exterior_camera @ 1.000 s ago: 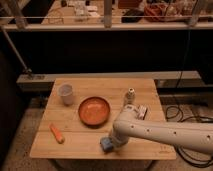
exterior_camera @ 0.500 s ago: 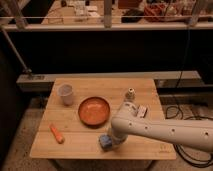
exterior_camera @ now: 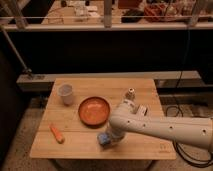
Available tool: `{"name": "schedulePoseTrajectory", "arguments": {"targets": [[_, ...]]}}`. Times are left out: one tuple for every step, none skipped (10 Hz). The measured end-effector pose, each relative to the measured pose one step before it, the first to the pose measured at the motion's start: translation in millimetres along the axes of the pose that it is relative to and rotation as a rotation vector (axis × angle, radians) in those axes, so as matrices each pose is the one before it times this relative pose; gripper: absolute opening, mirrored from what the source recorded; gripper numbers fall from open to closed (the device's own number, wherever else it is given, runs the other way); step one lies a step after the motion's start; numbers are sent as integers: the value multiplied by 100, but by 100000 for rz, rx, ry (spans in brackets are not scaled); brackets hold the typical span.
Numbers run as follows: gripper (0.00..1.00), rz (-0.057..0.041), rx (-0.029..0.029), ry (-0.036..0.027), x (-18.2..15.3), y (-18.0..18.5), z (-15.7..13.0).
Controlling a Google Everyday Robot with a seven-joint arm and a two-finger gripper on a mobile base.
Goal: Place the white sponge in the ceramic bowl
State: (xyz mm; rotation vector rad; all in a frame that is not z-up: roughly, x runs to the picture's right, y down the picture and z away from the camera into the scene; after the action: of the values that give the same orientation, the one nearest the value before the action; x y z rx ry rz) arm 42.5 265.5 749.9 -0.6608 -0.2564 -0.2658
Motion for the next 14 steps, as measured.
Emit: {"name": "schedulePoseTrajectory", "arguments": {"targets": [[34, 26, -83, 271, 32, -173, -80], [38, -442, 451, 131, -142, -563, -116], [38, -458, 325, 13, -123, -476, -110], [38, -147, 24, 125, 59, -208, -29], [38, -152, 363, 77, -24, -346, -92], [38, -346, 430, -32, -137, -475, -137], [38, -453, 177, 3, -186, -449, -63], [37, -269, -41, 224, -36, -289, -59], [32, -187, 284, -56, -94, -340, -87], [25, -309, 371, 18, -87, -452, -123], [24, -216, 336, -31, -78, -408, -134], [24, 0, 384, -134, -76, -425, -124], [21, -53, 138, -122, -103, -321, -54], [14, -302, 312, -129, -196, -505, -128]]}}
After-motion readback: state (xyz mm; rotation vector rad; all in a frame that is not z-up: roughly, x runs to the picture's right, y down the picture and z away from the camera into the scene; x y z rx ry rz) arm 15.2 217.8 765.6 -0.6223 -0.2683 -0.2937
